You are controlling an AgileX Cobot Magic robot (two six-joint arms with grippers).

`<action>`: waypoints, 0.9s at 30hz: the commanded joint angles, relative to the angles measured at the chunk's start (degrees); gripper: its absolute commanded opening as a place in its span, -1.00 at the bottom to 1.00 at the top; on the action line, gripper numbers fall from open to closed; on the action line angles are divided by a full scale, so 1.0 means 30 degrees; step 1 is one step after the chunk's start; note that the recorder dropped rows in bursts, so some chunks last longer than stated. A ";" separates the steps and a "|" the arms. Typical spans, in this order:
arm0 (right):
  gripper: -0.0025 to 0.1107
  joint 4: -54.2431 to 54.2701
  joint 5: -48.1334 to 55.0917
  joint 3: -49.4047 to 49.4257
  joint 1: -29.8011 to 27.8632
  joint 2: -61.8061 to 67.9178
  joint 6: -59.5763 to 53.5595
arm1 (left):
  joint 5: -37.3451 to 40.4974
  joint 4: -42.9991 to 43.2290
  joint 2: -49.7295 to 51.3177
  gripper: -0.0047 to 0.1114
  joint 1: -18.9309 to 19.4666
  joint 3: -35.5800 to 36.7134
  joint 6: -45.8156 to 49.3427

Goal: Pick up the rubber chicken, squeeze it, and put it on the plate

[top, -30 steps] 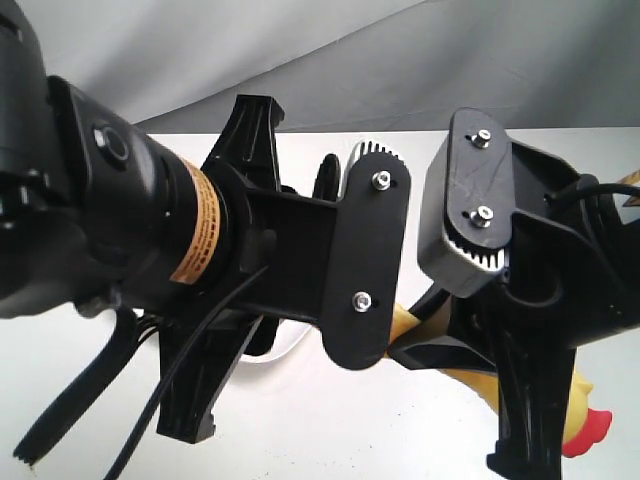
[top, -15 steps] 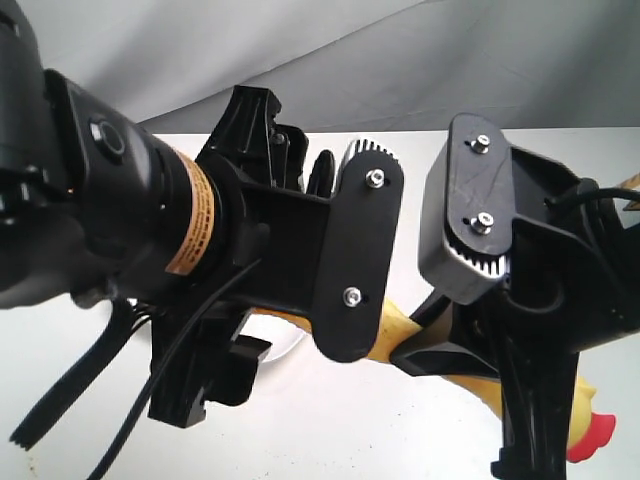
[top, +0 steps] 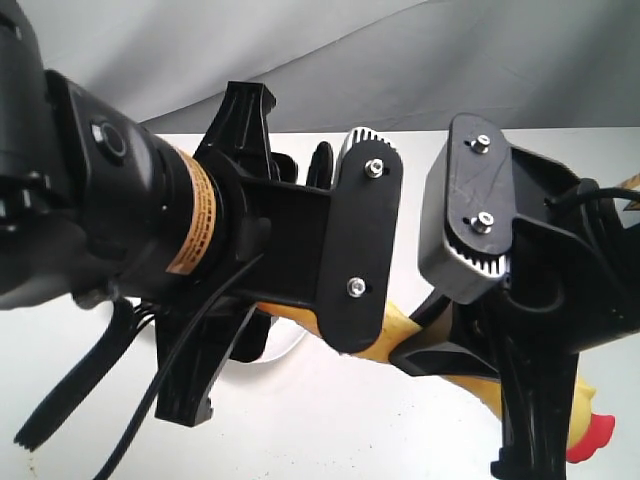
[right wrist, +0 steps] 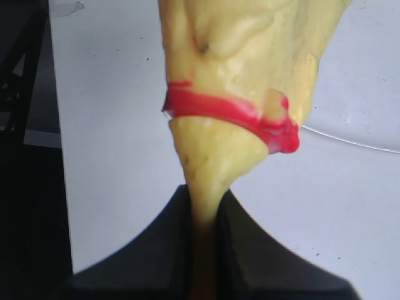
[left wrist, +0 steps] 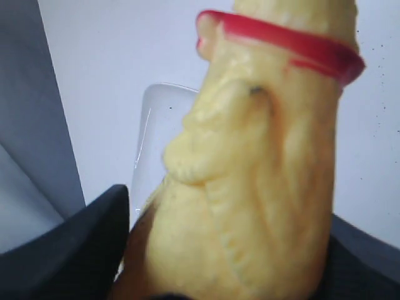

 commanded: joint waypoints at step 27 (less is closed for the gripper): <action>-0.96 0.0127 -0.0188 -0.0070 0.0034 -0.0178 0.0126 | -0.0487 0.0189 0.0044 0.87 0.0049 0.0052 -0.0197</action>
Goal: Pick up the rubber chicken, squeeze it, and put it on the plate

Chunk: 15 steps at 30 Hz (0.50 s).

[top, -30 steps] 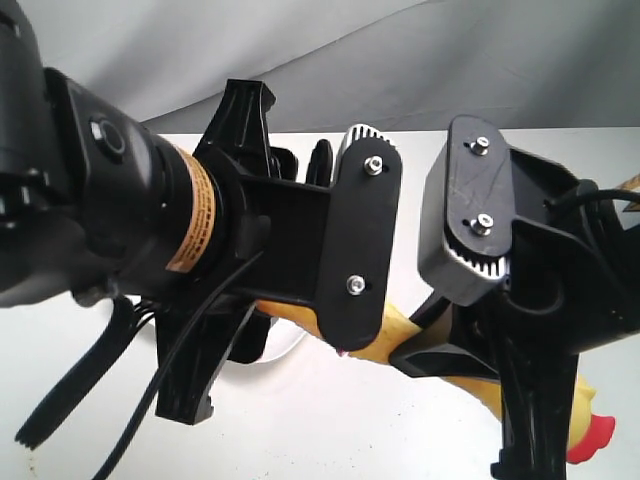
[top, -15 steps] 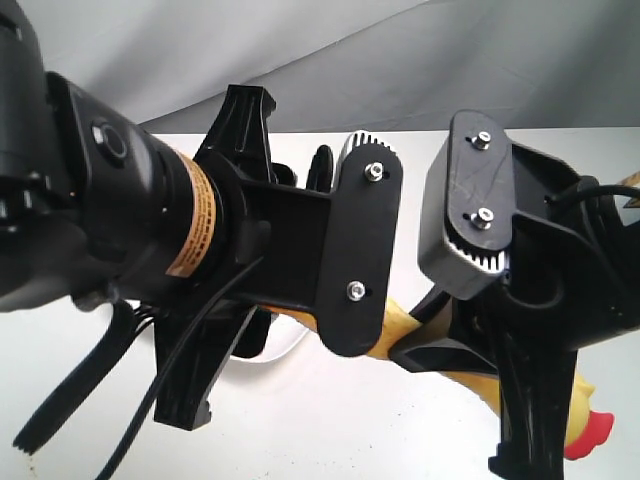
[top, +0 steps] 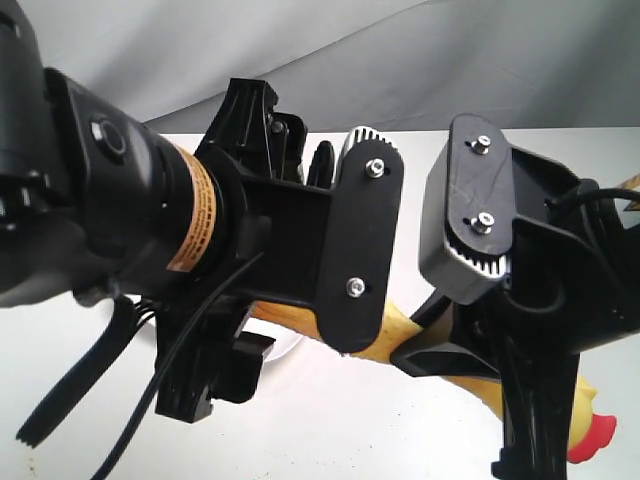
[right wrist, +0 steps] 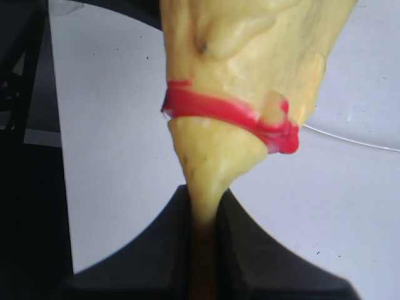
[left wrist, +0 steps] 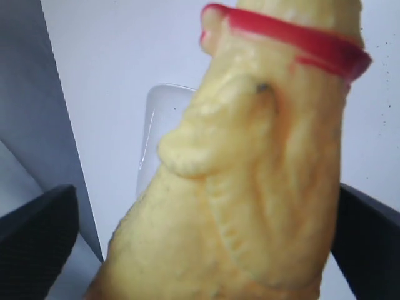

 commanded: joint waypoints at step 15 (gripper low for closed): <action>-0.96 0.0122 -0.0190 -0.0070 0.0034 -0.0178 0.0095 | 0.0082 0.0028 0.0044 -0.88 0.0049 0.0772 -0.0215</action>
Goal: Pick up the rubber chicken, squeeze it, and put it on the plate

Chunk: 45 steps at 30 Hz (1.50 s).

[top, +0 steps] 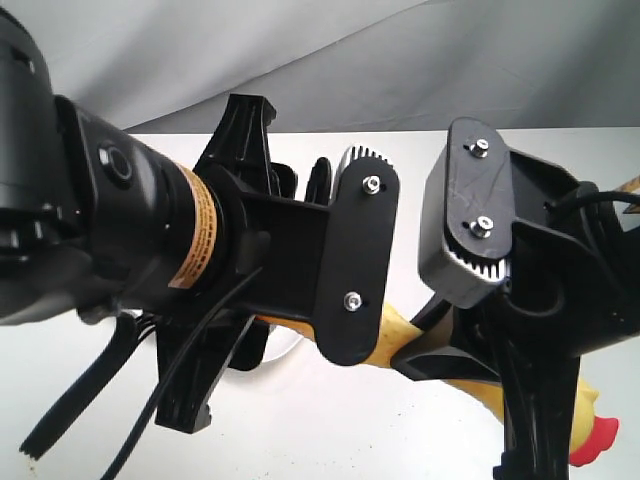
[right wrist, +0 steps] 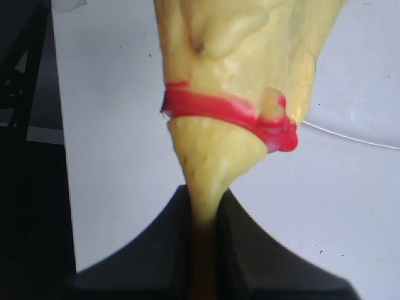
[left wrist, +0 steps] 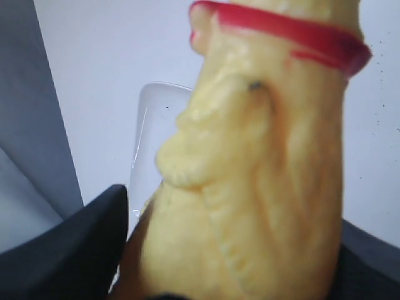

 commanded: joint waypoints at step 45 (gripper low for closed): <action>-0.96 0.0468 -0.8729 -0.6085 0.0034 1.1741 0.2608 | 0.2058 0.4923 -0.8929 -0.92 -0.0077 -0.2110 -1.1026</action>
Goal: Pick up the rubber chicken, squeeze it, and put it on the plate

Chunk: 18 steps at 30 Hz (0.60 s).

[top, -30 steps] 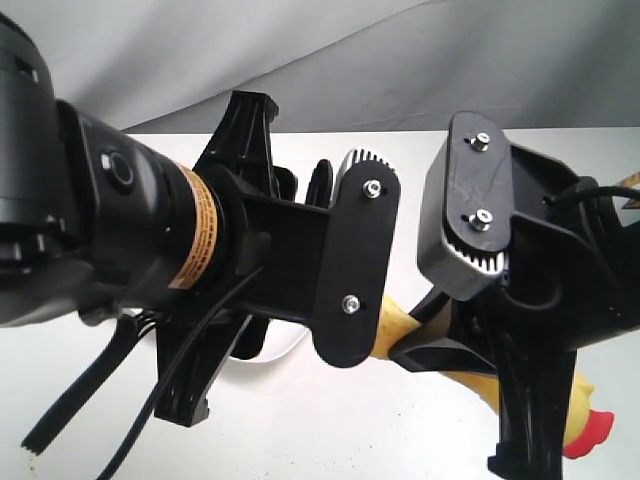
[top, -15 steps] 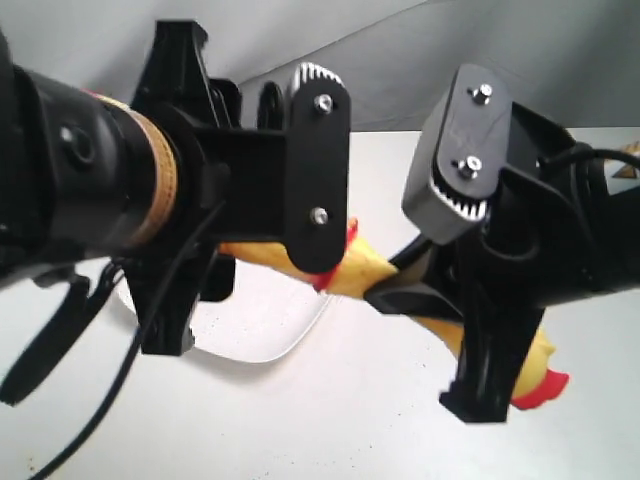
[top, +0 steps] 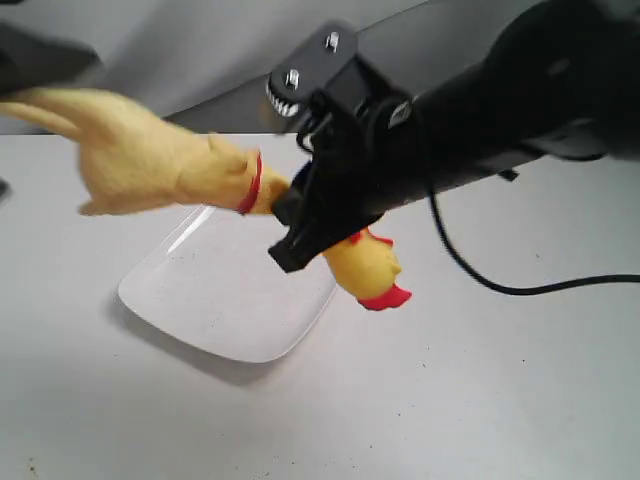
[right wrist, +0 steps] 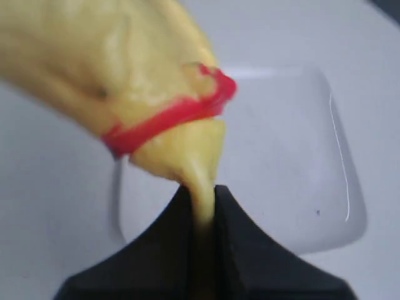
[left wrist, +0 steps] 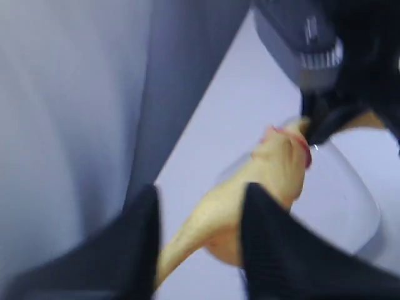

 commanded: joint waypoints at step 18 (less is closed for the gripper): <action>-0.96 -0.0014 -0.0887 -0.4478 -0.0270 0.9035 0.0216 | 0.0345 -0.0275 -0.2233 -0.92 0.0081 -0.0285 -0.0654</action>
